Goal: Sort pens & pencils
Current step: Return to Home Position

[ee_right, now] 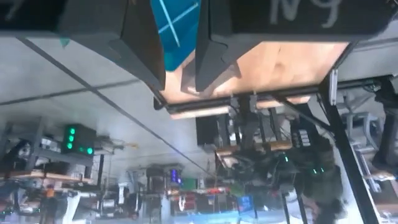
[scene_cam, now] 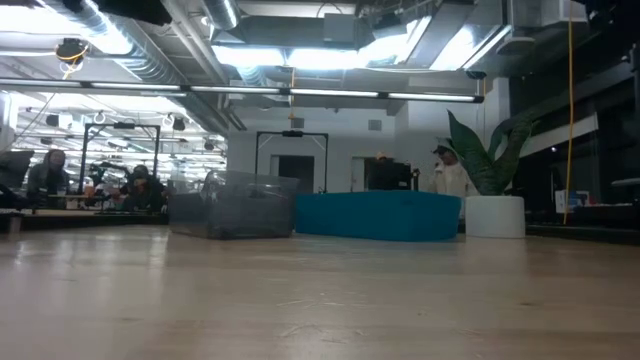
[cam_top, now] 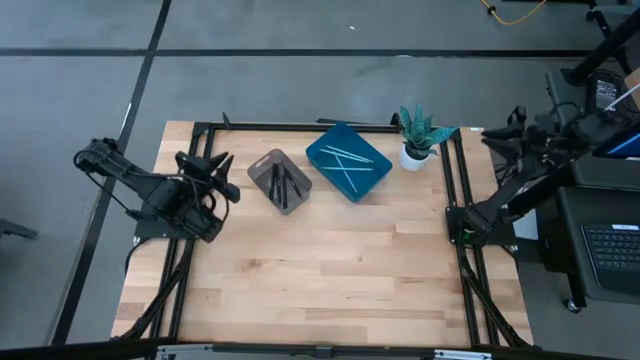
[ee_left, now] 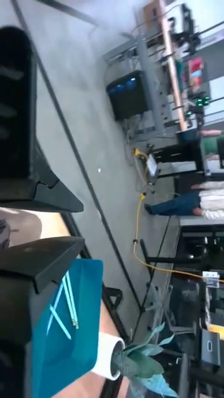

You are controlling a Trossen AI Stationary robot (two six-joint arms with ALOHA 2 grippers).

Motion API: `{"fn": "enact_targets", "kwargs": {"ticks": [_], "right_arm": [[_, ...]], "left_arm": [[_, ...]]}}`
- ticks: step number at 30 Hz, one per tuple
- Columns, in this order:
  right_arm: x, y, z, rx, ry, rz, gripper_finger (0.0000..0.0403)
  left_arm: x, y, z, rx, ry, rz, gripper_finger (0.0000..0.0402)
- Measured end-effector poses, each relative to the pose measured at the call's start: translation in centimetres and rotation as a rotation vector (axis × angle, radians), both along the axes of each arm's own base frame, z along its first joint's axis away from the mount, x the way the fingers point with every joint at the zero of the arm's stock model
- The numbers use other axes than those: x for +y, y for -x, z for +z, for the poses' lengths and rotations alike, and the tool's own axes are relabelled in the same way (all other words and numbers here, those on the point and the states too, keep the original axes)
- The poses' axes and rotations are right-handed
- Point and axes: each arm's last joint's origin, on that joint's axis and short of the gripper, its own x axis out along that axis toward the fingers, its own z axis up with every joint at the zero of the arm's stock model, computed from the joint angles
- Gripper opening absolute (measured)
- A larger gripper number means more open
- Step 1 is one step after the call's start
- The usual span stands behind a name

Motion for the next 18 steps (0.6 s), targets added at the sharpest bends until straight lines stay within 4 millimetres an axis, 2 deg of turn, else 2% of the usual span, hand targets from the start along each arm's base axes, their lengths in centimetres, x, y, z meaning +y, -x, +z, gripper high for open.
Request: {"fn": "enact_targets", "kwargs": {"ticks": [2,4,7,10,14,18], "right_arm": [[-0.6,0.5,0.6,-0.026,0.003,0.013,0.0090],[-0.7,0.2,0.9,-0.043,0.030,0.044,0.0090],[0.3,-1.5,0.7,-0.017,0.111,0.098,0.0090],[0.5,-2.7,-0.5,0.050,0.146,0.028,0.0090],[-1.5,-2.2,-1.5,0.097,0.065,0.002,0.0090],[-4.8,-0.1,-1.2,0.123,-0.087,0.054,0.0090]], "left_arm": [[0.0,-0.2,0.0,-0.006,-0.007,0.003,0.0061],[0.0,-0.3,0.2,-0.016,0.008,0.000,0.0054],[-0.3,-1.0,0.1,0.005,0.041,-0.019,0.0043],[-0.3,-1.7,0.2,0.066,0.048,-0.041,0.0033],[0.4,-1.7,0.3,0.101,0.034,-0.007,0.0025],[1.5,-0.3,0.6,0.124,0.039,0.032,0.0020]]}}
